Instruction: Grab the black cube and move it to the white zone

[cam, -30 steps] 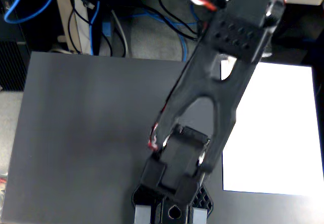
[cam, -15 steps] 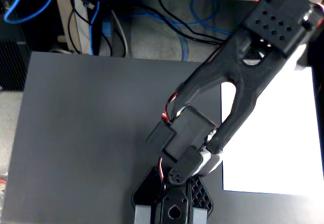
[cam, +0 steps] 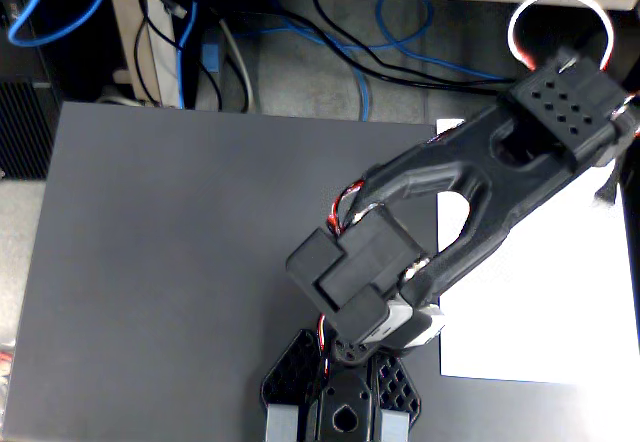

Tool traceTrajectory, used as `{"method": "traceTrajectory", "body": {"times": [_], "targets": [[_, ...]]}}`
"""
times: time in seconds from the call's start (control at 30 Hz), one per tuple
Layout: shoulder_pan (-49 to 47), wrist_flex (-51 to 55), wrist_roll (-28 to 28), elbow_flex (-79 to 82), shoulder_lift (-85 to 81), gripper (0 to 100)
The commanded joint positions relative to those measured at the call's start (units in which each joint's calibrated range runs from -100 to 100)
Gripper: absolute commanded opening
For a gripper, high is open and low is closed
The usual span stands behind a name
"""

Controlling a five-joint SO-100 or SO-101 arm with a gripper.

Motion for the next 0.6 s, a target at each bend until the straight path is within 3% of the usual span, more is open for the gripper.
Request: {"method": "traceTrajectory", "body": {"times": [0.0, 0.13, 0.3, 0.57], "targets": [[0.0, -6.0, 0.4, 4.3, -0.1, 2], [-0.1, -6.8, 3.2, 4.9, -0.2, 3], [-0.1, -6.2, 6.2, 5.6, -0.9, 14], [-0.5, -4.5, 6.4, 5.4, -0.6, 14]]}}
